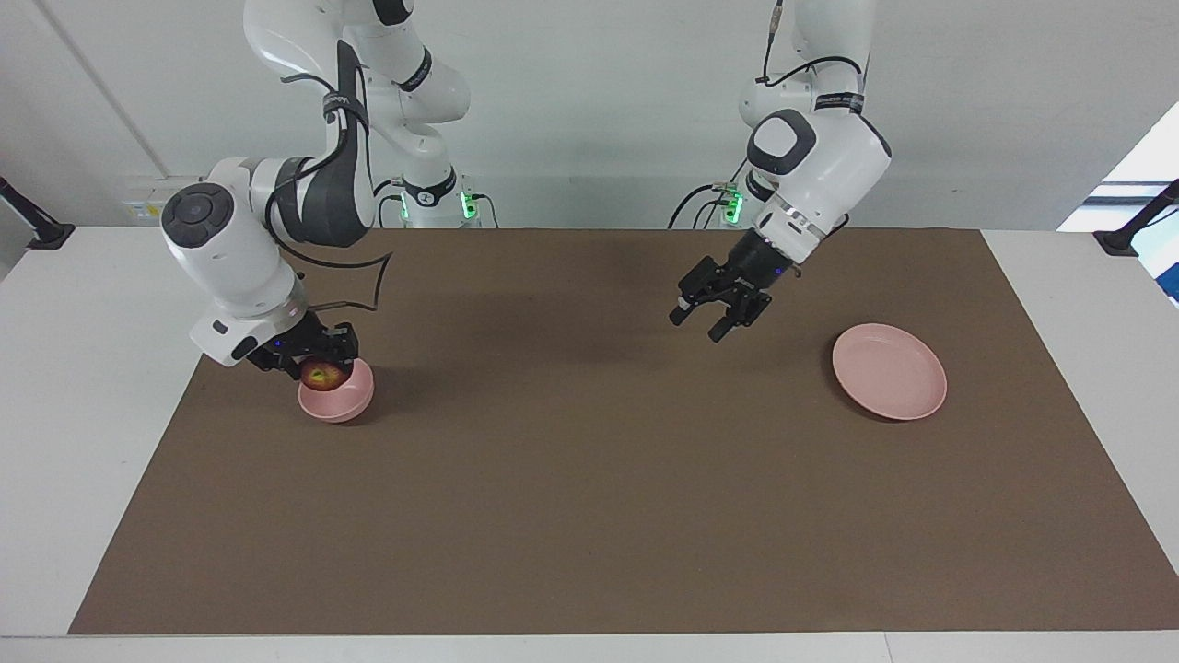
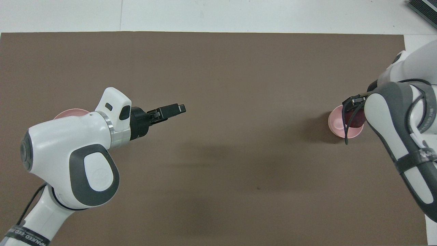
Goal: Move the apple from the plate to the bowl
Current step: 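Lower the apple toward the bowl while the left gripper withdraws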
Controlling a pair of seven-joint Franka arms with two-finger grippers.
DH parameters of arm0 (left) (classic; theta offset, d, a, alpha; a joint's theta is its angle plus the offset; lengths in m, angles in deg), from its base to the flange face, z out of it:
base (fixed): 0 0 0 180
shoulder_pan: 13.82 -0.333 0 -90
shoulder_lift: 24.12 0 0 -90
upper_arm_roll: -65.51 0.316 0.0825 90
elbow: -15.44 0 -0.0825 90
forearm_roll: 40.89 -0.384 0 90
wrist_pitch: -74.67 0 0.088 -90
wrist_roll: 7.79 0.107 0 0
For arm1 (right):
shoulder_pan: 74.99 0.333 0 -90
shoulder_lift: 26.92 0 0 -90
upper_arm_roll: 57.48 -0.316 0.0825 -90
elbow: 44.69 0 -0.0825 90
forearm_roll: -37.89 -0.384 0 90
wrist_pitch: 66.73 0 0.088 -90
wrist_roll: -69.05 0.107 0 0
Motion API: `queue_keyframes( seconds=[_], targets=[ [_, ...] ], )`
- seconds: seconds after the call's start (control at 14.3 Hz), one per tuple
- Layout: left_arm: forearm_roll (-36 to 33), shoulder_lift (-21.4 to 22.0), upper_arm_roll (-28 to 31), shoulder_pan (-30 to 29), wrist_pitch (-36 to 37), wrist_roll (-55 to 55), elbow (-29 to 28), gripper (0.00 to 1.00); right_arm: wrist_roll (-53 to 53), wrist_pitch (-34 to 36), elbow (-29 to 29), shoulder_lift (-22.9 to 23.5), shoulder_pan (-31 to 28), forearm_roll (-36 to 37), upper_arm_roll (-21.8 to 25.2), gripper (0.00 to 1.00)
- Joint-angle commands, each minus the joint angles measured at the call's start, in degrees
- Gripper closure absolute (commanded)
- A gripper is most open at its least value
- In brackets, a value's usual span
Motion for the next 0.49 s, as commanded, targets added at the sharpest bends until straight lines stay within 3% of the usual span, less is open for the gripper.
queue_keyframes(
  seconds=[0.0,0.42],
  targets=[
    [-10.4,1.4,5.0,0.3,7.5,0.3,-0.6,0.0,-3.5,-3.2,-3.3,-0.7,-2.0,0.9,-0.5,1.0],
    [-29.3,1.1,11.5,0.1,16.3,0.2,3.0,0.0,-2.3,-4.4,-3.8,1.0,-1.6,0.8,-0.5,1.0]
  ],
)
